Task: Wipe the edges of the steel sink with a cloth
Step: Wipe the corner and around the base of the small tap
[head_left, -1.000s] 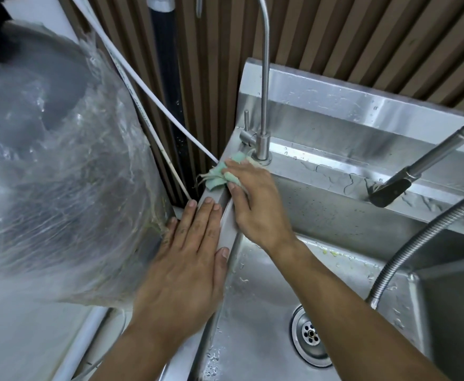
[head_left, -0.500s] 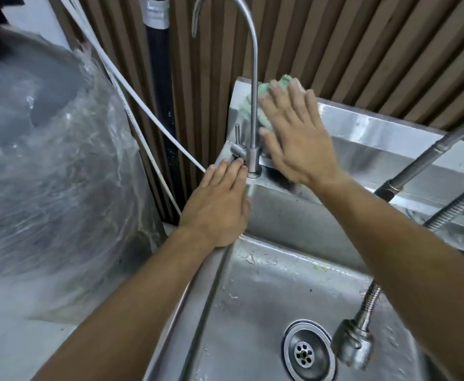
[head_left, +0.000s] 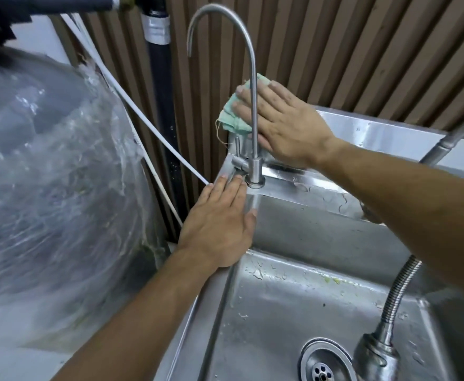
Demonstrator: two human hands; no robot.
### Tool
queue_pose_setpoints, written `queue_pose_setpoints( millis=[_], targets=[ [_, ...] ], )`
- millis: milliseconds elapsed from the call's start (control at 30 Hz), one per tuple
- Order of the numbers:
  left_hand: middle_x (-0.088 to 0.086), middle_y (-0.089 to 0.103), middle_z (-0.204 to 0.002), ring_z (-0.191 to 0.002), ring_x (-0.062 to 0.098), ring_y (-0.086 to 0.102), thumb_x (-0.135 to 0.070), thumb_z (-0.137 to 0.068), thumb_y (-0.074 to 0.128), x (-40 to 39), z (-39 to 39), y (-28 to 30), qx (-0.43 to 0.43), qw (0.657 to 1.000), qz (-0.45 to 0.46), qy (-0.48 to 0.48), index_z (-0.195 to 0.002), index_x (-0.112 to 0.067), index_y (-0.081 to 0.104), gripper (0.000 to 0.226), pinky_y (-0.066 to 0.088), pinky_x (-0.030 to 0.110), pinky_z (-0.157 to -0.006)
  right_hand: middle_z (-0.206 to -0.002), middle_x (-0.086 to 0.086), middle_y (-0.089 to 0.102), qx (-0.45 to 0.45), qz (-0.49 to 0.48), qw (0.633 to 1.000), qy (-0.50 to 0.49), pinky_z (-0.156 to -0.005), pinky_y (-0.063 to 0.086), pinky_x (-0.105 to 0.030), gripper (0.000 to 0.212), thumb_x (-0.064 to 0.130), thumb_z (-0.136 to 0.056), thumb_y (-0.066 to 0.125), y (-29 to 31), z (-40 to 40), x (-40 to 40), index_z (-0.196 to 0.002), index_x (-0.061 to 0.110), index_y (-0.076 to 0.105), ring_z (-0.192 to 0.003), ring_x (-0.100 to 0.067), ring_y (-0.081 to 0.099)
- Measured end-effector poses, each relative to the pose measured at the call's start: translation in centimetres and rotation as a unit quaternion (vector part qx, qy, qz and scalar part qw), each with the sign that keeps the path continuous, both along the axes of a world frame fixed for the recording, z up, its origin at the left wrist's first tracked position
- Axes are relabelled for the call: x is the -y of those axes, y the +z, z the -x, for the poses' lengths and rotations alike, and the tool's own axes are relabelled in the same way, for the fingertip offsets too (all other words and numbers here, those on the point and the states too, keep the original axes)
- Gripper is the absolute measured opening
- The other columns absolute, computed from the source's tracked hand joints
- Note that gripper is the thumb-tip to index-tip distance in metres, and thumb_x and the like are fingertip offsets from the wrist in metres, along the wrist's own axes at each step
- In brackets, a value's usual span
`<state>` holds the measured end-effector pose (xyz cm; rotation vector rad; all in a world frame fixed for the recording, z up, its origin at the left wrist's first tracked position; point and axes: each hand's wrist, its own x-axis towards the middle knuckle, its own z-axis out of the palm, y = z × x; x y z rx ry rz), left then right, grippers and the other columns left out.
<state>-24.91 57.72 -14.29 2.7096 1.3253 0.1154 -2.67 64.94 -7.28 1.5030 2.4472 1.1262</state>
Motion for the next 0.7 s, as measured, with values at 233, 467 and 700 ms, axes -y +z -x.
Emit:
queue_pose_setpoints(
  millis=[233,467,700],
  targets=[
    [-0.004,-0.005,-0.174,-0.159,0.015,-0.011,-0.047,-0.106,0.005,0.0,0.2,0.3,0.002,1.0,0.003,-0.005,-0.166,-0.017,0.002,0.067,-0.006,0.036,-0.129,-0.173,-0.01,0.009,-0.157,-0.071,0.974,-0.148,-0.13,0.008,-0.048,0.059,0.039,-0.113,0.025,-3.9,-1.8,7.0,-0.165,0.016,0.01,-0.159,-0.034,0.006],
    [-0.006,-0.009,-0.173,-0.159,0.015,-0.013,-0.041,-0.109,0.013,0.1,0.0,-0.3,0.031,0.999,-0.004,0.013,-0.165,-0.019,-0.002,0.063,-0.005,0.037,-0.13,-0.172,-0.016,0.005,-0.075,-0.05,0.992,-0.087,-0.129,0.007,-0.051,0.062,0.039,-0.113,0.021,-2.0,-0.3,3.3,-0.164,0.01,0.004,-0.159,-0.036,0.004],
    [-0.008,0.003,-0.174,-0.16,0.014,-0.004,-0.038,-0.104,0.01,-0.6,0.0,-0.3,0.038,0.999,0.024,0.007,-0.166,-0.02,0.01,0.065,-0.001,0.034,-0.13,-0.173,-0.012,0.008,-0.058,-0.027,0.996,-0.062,-0.13,0.01,-0.049,0.058,0.04,-0.113,0.022,-1.8,-0.4,3.1,-0.165,0.019,0.008,-0.159,-0.034,0.006]
  ],
)
